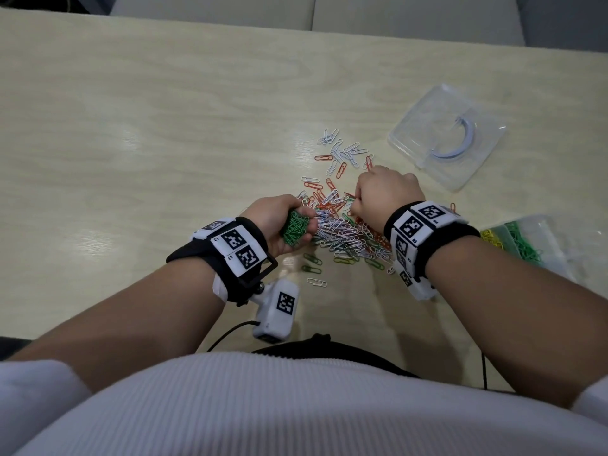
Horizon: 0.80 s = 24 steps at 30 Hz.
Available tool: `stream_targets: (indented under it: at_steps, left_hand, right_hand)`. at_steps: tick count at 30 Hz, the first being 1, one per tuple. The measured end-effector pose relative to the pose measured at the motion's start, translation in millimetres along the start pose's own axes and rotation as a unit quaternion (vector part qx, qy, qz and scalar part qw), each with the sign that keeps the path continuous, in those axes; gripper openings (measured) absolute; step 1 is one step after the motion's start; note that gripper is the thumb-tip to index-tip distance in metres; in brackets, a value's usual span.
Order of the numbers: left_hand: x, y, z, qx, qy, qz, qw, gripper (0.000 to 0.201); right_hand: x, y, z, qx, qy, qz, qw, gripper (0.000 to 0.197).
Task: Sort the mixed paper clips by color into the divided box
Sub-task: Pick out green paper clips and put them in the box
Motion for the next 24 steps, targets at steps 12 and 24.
stream_targets:
  at_steps: [12,24]
  left_hand:
    - [-0.6,-1.2,-0.4,-0.009,0.002,0.008,1.0,0.035]
    - [-2.1,-6.6,7.6,-0.002,0.006,0.016,1.0,0.036]
  right_hand:
    - [6.7,10.3,16.1,-0.071,0.051,-0.012,0.996,0.02]
    - [3.5,-5.3,-1.7,0.012,-0.037,0.017,0.999,0.027]
Point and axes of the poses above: each hand's wrist, its own x-axis away from the middle knuckle, its own z-axis out of the back of the hand, y = z × x, the point moved 7 cm from there along -x, towards the middle knuckle, and after that the axes turned 6 degrees about -x, right-handed, at the moved point
